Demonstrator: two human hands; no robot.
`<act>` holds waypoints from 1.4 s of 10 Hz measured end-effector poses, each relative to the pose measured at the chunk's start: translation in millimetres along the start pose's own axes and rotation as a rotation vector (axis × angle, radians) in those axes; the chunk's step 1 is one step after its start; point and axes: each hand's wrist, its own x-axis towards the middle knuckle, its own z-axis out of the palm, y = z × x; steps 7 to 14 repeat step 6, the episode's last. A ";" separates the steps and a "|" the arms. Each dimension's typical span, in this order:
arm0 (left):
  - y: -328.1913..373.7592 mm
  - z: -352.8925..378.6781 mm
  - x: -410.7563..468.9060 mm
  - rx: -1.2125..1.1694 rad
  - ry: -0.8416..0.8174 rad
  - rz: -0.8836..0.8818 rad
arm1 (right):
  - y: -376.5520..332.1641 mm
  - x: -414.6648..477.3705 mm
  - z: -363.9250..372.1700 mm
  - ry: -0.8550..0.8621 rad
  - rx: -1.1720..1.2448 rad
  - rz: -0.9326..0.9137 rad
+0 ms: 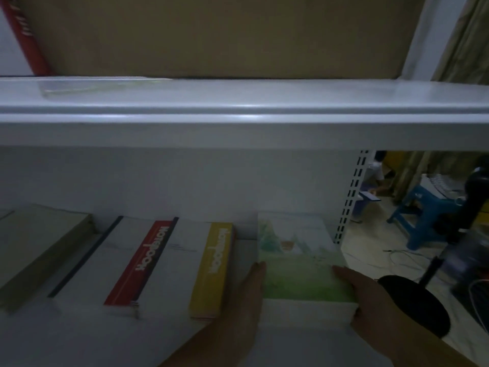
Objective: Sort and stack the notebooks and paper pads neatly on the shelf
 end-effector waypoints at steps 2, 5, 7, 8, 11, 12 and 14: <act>0.0 -1.7 -13.3 -0.043 -0.072 0.029 | 1.3 -1.8 0.8 -0.025 0.023 -0.009; -12.6 -3.5 -4.5 0.220 0.027 0.185 | -10.1 -5.2 2.1 0.071 -0.266 -0.030; -1.9 -9.2 -11.4 0.366 -0.068 0.218 | -8.1 -10.6 5.4 0.213 -0.506 -0.215; -1.9 -9.2 -11.4 0.366 -0.068 0.218 | -8.1 -10.6 5.4 0.213 -0.506 -0.215; -1.9 -9.2 -11.4 0.366 -0.068 0.218 | -8.1 -10.6 5.4 0.213 -0.506 -0.215; -1.9 -9.2 -11.4 0.366 -0.068 0.218 | -8.1 -10.6 5.4 0.213 -0.506 -0.215; -1.9 -9.2 -11.4 0.366 -0.068 0.218 | -8.1 -10.6 5.4 0.213 -0.506 -0.215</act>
